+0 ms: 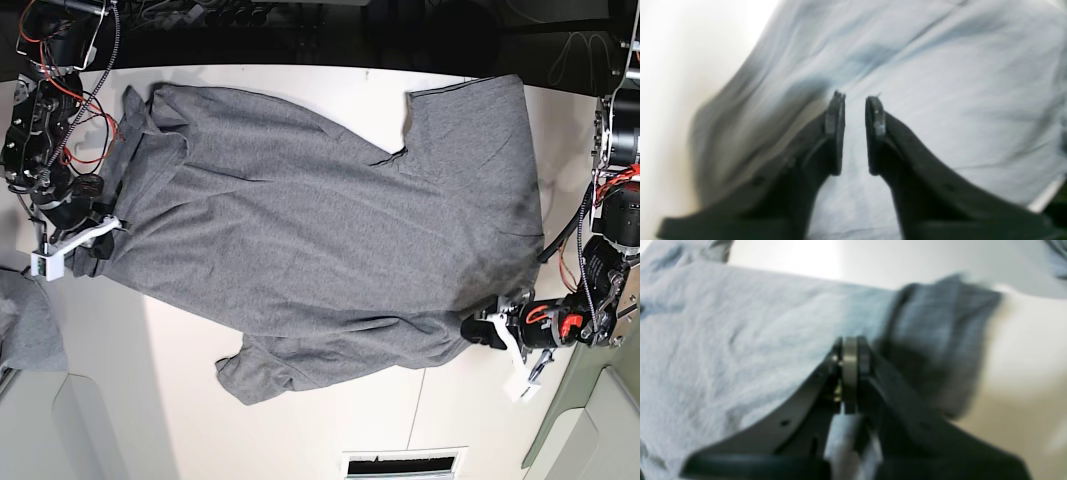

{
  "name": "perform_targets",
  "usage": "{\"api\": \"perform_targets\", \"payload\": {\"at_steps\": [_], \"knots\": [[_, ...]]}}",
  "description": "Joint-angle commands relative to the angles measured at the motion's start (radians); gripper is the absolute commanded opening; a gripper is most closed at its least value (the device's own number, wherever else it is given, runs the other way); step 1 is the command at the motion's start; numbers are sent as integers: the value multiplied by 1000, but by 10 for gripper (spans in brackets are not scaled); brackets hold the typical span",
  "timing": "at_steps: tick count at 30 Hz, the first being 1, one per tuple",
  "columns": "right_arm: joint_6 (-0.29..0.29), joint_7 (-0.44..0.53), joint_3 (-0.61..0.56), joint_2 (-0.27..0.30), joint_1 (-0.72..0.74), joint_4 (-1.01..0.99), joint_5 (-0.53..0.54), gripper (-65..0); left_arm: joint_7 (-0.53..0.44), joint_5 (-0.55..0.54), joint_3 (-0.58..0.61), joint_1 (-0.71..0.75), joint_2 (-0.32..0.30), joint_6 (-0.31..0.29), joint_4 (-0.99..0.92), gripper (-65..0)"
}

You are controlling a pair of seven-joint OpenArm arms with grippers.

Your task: Layout the t-shirt on the table in an organized manner, then fold the t-shirt properly

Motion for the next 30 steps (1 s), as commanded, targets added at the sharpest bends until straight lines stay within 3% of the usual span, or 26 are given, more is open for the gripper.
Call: {"api": "perform_targets", "payload": {"at_steps": [1,4,6,7,10,13,15,20,24,27,30], "knots": [[8,5,37,17,16,18,26,-650,27,-66,-4,-5,-10,-10,71,-445],[7,-5,112,38,6,18,105,-650,155,-218,-4,90,2,-10,280,-358],[7,1,144,45,5,18,105,-650,181,-240,-4,175,25,-10,417,-353],[7,9,152,48,5,18,104,-621,180,-231,-4,222,41,-10,479,-353],[-12,18,158,52,5,17,93,-454,177,-178,-1,357,109,-10,637,-353],[-35,22,158,57,4,15,65,-409,175,-135,40,468,180,-10,744,-353],[-42,35,157,60,5,10,45,-409,141,-45,103,517,218,-10,779,-353],[-63,46,157,63,5,-18,31,-409,-71,330,326,576,264,-2,783,-352],[-91,71,157,69,5,-56,7,-409,-186,518,495,570,285,163,783,-352],[-90,66,157,83,4,-80,8,-409,-210,644,559,570,333,247,778,-352],[-85,24,157,87,1,-82,32,-410,-210,693,570,570,376,297,764,-353]]}}
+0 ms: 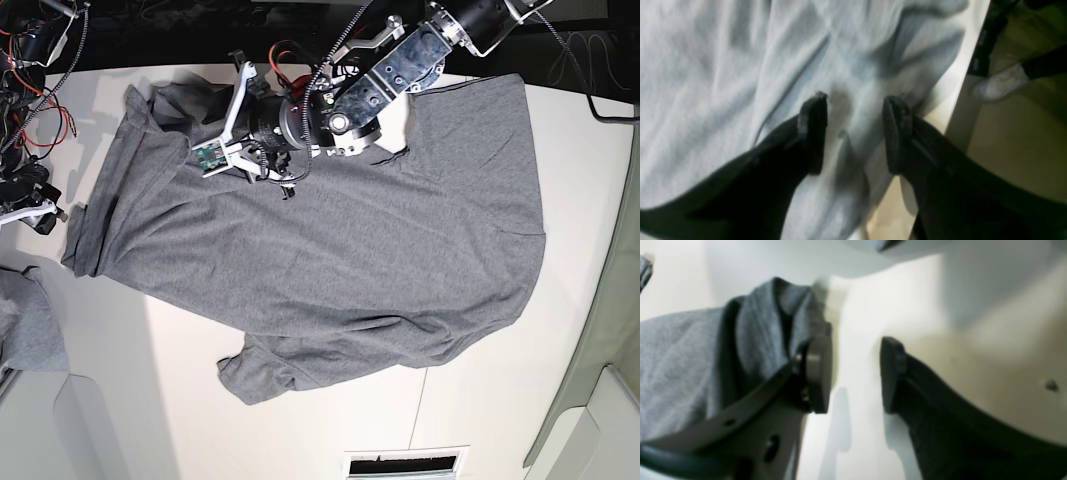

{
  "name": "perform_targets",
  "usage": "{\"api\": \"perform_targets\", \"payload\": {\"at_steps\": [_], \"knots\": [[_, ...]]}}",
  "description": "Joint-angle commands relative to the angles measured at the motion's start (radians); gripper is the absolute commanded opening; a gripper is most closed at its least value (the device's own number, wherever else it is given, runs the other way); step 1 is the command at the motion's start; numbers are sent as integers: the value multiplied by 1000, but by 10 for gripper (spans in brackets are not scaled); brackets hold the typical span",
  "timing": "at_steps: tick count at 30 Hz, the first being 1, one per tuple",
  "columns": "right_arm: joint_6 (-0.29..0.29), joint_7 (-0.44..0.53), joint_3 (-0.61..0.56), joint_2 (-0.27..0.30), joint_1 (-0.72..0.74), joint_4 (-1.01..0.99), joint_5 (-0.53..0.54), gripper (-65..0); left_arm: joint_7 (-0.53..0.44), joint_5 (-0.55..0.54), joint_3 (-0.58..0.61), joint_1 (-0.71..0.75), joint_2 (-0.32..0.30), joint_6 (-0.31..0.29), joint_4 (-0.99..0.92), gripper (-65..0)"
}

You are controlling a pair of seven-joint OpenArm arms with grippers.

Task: Layout the t-shirt on the table in an organized manner, then fold the t-shirt properly
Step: 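Reach the left gripper across the shirt and grasp its collar area, then grasp the shirt edge with the right gripper, left gripper holding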

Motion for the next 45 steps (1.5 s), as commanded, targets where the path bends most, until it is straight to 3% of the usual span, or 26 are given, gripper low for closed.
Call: {"api": "perform_targets", "payload": {"at_steps": [1,5,8,10,14,20,24,30,34,36,38,40,42,45], "knots": [[22,-4,2,16,13,14,43,-410,-18,4,-9,-13,11,15,2,-353],[159,-60,1,10,13,14,185,-428,-14,39,-37,-13,10,18,-51,-353],[243,-77,-18,4,13,14,273,-571,-14,43,-78,-13,-8,18,-93,-354],[247,-76,-51,-2,14,14,301,-650,-13,42,-101,-12,-31,18,-105,-380],[248,-64,-156,-24,16,14,292,-650,-3,43,-113,3,-115,18,-107,-473],[247,84,-357,-46,37,14,128,-650,2,43,-123,8,-264,21,-126,-475],[237,99,-449,-47,94,14,101,-650,-24,47,-151,8,-347,21,-158,-475],[231,98,-466,-63,170,14,62,-650,-158,126,-172,-35,-491,-2,-293,-475],[221,80,-466,-62,185,14,44,-650,-179,123,-172,-107,-536,-2,-386,-475],[222,54,-466,-63,179,14,41,-650,-168,82,-172,-130,-555,-23,-384,-475],[221,19,-466,-65,169,14,42,-650,-140,4,-172,-142,-571,-87,-354,-474],[220,-4,-466,-64,150,14,56,-543,-98,-80,-172,-139,-583,-134,-293,-474],[222,-27,-466,-64,120,14,101,-462,-53,-163,-173,-126,-595,-145,-216,-460],[239,-60,-466,-64,69,14,156,-437,3,-223,-195,-94,-613,-145,-93,-422]]}}
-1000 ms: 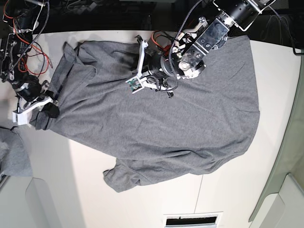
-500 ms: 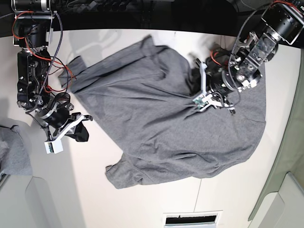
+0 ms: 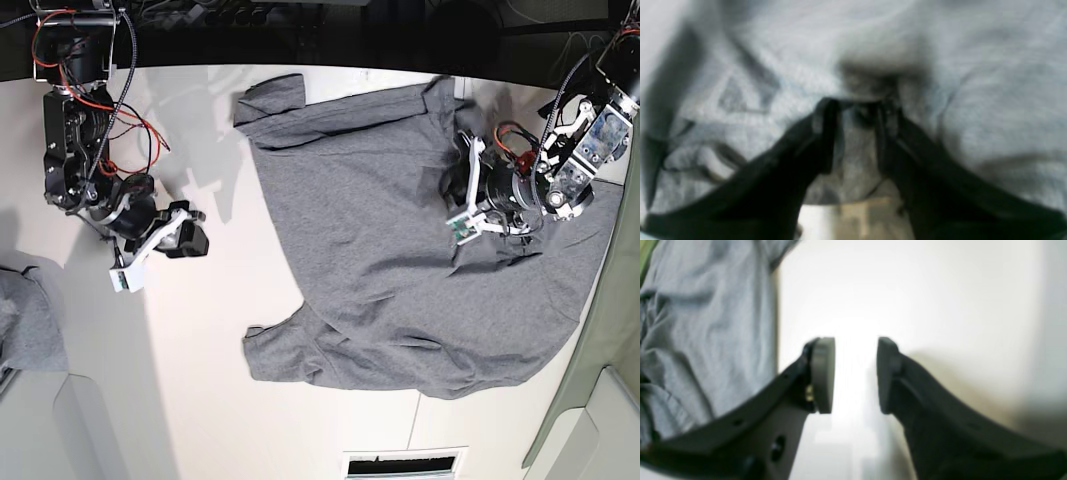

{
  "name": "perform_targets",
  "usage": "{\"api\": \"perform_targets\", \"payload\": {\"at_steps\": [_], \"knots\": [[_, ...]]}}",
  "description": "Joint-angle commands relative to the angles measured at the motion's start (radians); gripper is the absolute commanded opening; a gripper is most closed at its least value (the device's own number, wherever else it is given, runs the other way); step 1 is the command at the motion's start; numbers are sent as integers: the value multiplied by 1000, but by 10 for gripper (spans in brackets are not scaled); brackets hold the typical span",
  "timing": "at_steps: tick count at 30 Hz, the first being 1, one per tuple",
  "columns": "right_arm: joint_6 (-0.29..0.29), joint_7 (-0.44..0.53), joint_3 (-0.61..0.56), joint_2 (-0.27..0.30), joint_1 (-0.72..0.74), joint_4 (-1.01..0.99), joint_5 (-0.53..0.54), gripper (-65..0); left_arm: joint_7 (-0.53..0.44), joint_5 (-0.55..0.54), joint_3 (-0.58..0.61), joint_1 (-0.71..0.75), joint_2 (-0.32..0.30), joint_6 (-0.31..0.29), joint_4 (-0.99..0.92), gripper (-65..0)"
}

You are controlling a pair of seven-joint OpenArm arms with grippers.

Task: Layout the t-shirt on the table in an organized manner, then fold the t-shirt properly
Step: 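Grasp the shirt edge with the right gripper, left gripper holding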

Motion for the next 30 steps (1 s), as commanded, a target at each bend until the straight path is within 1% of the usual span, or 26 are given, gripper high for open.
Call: {"api": "perform_targets", "payload": {"at_steps": [1,4,9,13,15,17,20,21,23,24,25,28,30], "knots": [[19,7,3,8,2,15,34,-437,3,-14,-27,-5,-27,-5,46,-422],[32,-4,3,8,-43,15,89,-437,31,-68,-108,55,-49,-12,137,-422],[48,-13,3,8,-87,16,139,-437,63,-151,-304,201,-67,-86,207,-422],[48,-31,2,8,-85,18,143,-437,78,-239,-430,319,-67,-150,208,-422],[56,-32,2,8,-85,19,159,-437,80,-268,-479,378,-67,-150,208,-422],[63,-40,-5,8,-85,19,181,-437,90,-321,-521,424,-61,-150,208,-415],[63,-67,-45,8,-83,19,187,-435,132,-418,-597,468,-22,-150,208,-333],[63,-68,-64,8,-83,19,187,-417,153,-455,-626,477,-1,-150,208,-320],[63,-68,-105,8,-83,19,187,-362,180,-507,-678,491,46,-150,206,-318],[63,-68,-123,8,-83,19,187,-338,182,-512,-697,496,70,-150,204,-318],[63,-68,-139,8,-83,19,187,-328,182,-512,-710,498,92,-150,202,-318],[63,-68,-176,8,-83,19,192,-327,182,-507,-719,497,142,-149,177,-319],[63,-68,-198,8,-82,19,198,-327,181,-479,-719,497,172,-149,146,-319]]}}
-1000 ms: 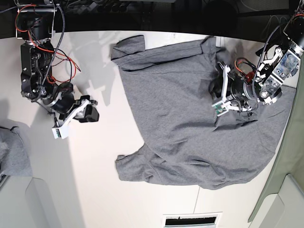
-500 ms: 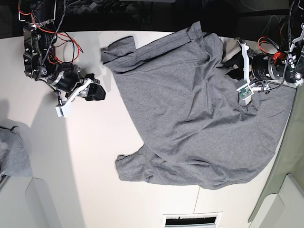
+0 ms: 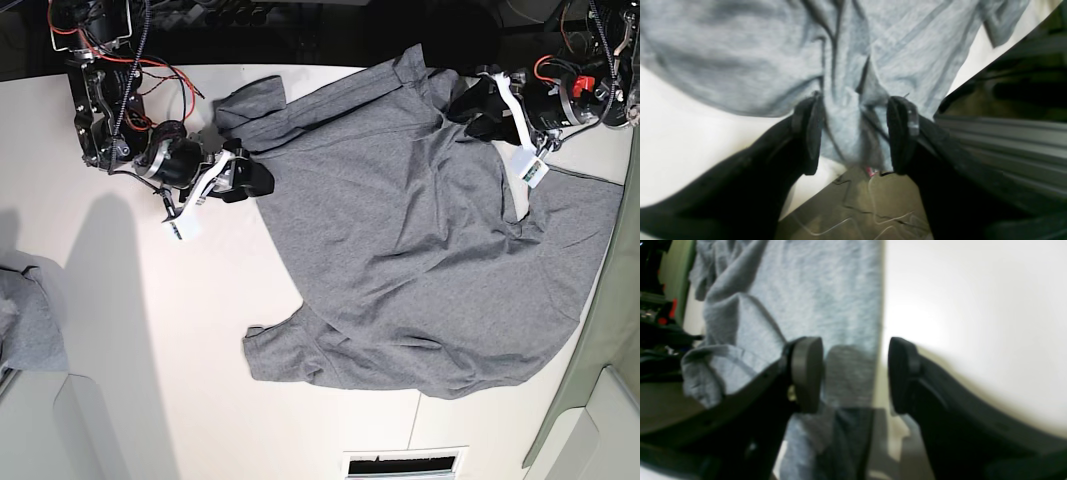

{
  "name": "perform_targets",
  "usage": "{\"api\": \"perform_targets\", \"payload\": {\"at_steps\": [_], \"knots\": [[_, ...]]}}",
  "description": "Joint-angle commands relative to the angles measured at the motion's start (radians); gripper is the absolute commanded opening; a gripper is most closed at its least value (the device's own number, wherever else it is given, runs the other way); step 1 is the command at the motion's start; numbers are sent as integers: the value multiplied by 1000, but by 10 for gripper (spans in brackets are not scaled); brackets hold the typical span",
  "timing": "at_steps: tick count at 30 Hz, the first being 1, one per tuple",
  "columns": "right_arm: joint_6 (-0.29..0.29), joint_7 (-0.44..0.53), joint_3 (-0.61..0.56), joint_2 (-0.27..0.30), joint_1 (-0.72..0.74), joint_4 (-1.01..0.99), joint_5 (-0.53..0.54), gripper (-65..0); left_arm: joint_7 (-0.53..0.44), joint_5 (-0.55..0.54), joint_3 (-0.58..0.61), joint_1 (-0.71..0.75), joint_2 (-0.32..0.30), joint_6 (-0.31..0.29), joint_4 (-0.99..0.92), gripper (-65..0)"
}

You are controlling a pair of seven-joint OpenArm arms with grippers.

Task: Layout the t-shirt on the table in an organized manner, then fold the t-shirt properly
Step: 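Grasp the shirt edge with the right gripper, left gripper holding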

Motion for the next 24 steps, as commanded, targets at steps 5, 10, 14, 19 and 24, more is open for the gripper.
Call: {"api": "perform_targets", "payload": {"at_steps": [5,10,14,19,24], "knots": [[0,-10,-28,-18,11,13,11,-385,-19,30,-8,-2,42,-7,-77,-364],[0,8,-28,-50,36,13,11,-650,-45,26,-8,-8,48,-20,-92,-650],[0,5,13,-50,119,18,11,-650,-56,-64,-9,-37,-10,-20,-80,-650],[0,-72,135,-50,251,32,11,-650,-56,-122,-8,-40,-82,-20,64,-650],[0,-186,176,-50,344,39,22,-650,-56,-122,-6,-37,-85,-20,244,-650]]}}
